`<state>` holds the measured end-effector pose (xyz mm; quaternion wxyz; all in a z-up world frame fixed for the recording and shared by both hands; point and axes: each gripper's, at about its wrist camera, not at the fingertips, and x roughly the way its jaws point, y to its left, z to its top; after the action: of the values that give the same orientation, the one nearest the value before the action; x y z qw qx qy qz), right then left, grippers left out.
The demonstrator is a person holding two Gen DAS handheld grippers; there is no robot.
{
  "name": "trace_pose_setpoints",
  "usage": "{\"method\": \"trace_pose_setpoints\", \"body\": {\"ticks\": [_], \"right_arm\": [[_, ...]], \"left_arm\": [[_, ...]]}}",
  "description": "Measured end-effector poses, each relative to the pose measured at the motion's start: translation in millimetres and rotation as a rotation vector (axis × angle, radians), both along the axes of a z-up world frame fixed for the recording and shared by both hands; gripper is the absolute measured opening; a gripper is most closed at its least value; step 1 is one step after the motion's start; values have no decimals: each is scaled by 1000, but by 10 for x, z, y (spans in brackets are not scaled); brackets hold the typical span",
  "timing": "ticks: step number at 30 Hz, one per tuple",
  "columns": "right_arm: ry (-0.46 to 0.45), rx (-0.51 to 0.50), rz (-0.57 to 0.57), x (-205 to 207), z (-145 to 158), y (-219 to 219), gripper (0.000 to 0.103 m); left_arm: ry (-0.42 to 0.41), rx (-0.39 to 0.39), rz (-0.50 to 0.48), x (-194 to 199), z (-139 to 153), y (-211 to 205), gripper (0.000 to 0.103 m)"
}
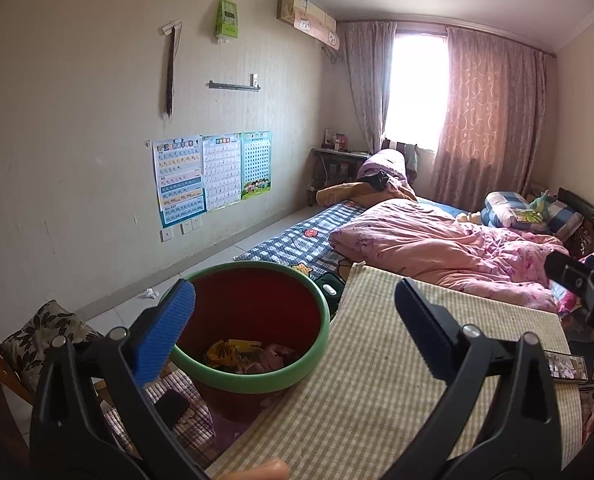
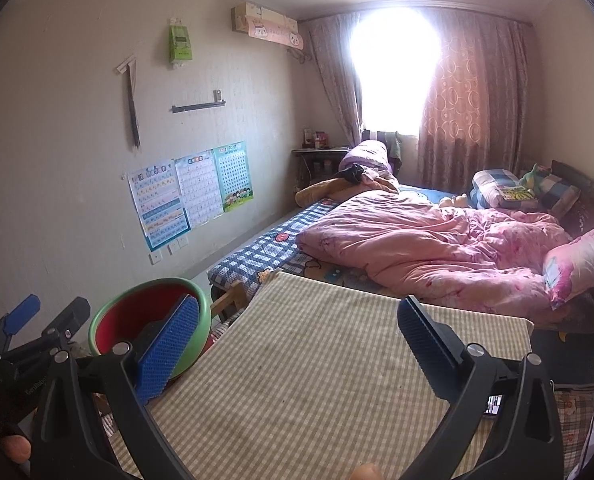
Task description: Collect trash
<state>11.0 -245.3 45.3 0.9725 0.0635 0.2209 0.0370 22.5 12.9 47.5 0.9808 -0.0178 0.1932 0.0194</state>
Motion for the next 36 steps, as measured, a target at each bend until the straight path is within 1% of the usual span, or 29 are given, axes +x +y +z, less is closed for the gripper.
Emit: {"method": "trace_pose_setpoints", "body": {"ticks": [6,22,36], "right_arm": [[13,1,-7,51,-39,-31,96],[44,-1,3,183,-116,39,96],[63,-4,9,232,-177,55,96]], "left_arm": [[31,-1,-3,83,-50,-9,98],[64,-3,4,206,-100,83,98],[85,1,-4,245,-144,77,98]]}}
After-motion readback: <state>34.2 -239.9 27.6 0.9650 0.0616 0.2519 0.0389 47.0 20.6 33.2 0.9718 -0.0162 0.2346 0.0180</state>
